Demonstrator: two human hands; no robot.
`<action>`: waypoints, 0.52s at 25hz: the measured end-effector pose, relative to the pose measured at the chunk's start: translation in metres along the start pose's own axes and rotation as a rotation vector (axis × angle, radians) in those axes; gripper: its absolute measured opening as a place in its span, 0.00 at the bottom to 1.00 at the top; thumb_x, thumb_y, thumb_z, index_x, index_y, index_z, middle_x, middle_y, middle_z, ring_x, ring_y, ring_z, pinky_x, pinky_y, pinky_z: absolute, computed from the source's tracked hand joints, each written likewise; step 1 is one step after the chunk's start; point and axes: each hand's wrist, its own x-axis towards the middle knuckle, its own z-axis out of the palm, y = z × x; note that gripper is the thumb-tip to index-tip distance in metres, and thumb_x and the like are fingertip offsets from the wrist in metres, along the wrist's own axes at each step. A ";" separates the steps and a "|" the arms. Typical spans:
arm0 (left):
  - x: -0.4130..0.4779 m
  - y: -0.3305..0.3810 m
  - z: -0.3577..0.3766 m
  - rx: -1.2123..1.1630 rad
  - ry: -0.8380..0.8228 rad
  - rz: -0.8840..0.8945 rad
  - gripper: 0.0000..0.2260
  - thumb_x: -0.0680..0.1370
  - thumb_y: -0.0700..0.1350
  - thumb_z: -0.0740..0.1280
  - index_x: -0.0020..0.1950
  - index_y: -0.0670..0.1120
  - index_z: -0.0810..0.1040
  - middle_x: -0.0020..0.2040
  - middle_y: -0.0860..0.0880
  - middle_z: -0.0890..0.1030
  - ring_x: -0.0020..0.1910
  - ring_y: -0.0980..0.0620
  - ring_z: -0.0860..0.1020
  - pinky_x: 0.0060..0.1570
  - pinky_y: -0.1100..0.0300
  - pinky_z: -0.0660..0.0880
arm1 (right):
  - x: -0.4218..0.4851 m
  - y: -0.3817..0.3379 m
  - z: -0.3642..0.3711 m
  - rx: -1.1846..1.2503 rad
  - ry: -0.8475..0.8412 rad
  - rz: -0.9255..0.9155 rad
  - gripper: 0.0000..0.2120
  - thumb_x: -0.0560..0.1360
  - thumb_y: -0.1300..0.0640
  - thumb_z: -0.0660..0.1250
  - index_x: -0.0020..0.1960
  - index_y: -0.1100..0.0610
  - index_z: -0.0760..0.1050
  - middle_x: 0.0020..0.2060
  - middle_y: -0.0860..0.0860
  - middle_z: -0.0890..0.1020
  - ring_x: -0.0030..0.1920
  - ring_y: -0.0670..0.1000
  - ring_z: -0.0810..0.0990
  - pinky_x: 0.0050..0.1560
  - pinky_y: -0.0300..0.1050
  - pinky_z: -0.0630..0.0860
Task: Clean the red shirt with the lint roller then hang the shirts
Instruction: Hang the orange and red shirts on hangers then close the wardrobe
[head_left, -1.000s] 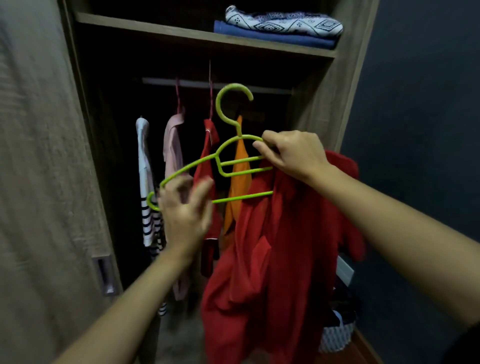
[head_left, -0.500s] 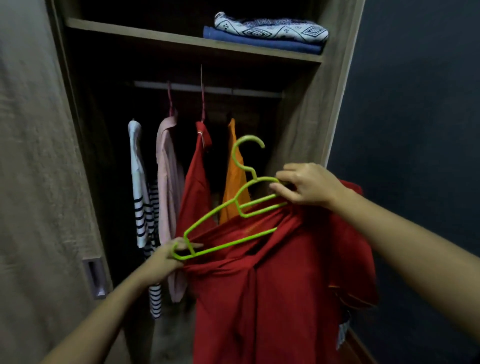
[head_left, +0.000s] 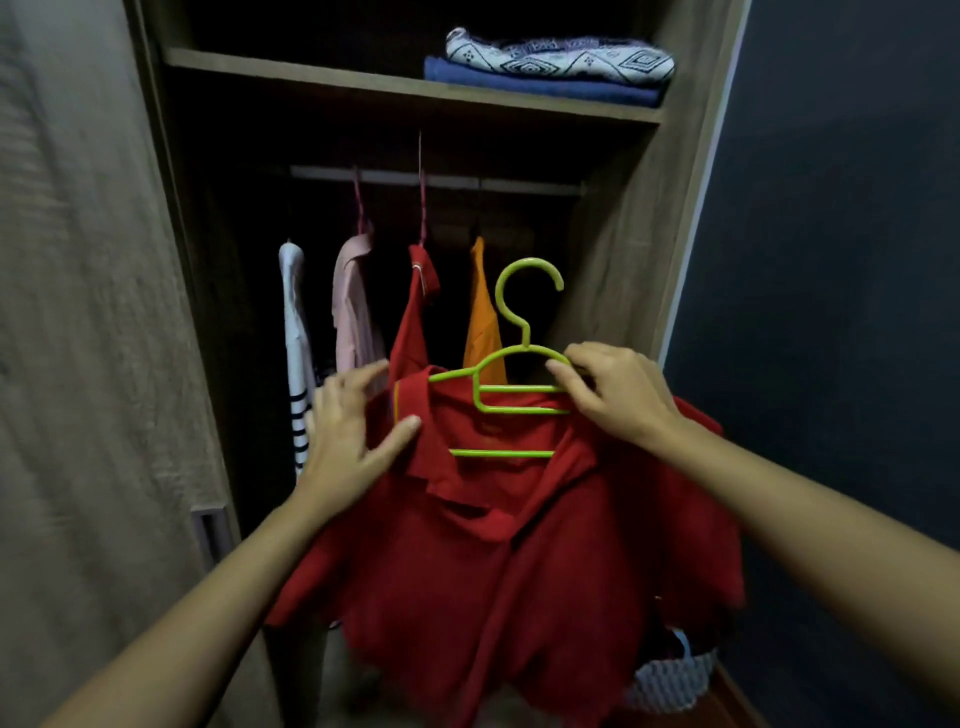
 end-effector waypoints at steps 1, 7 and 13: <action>0.006 -0.005 -0.005 0.056 -0.017 -0.019 0.27 0.72 0.67 0.58 0.64 0.53 0.69 0.56 0.48 0.75 0.56 0.50 0.73 0.54 0.51 0.69 | -0.001 0.000 0.000 0.033 0.026 -0.014 0.17 0.76 0.40 0.52 0.39 0.50 0.70 0.34 0.43 0.71 0.40 0.50 0.79 0.33 0.43 0.68; 0.040 -0.024 -0.041 -0.254 -0.147 -0.052 0.13 0.73 0.47 0.70 0.44 0.68 0.78 0.40 0.65 0.81 0.38 0.71 0.75 0.42 0.70 0.72 | 0.010 0.011 0.001 0.173 0.031 0.099 0.18 0.71 0.34 0.58 0.49 0.46 0.73 0.41 0.41 0.76 0.43 0.45 0.77 0.40 0.44 0.72; 0.061 -0.035 -0.065 -0.345 -0.167 -0.110 0.14 0.74 0.45 0.68 0.42 0.67 0.81 0.40 0.69 0.81 0.42 0.72 0.76 0.47 0.73 0.73 | 0.012 0.035 0.003 0.504 -0.237 0.152 0.08 0.78 0.48 0.60 0.54 0.45 0.75 0.50 0.47 0.81 0.50 0.43 0.78 0.54 0.43 0.73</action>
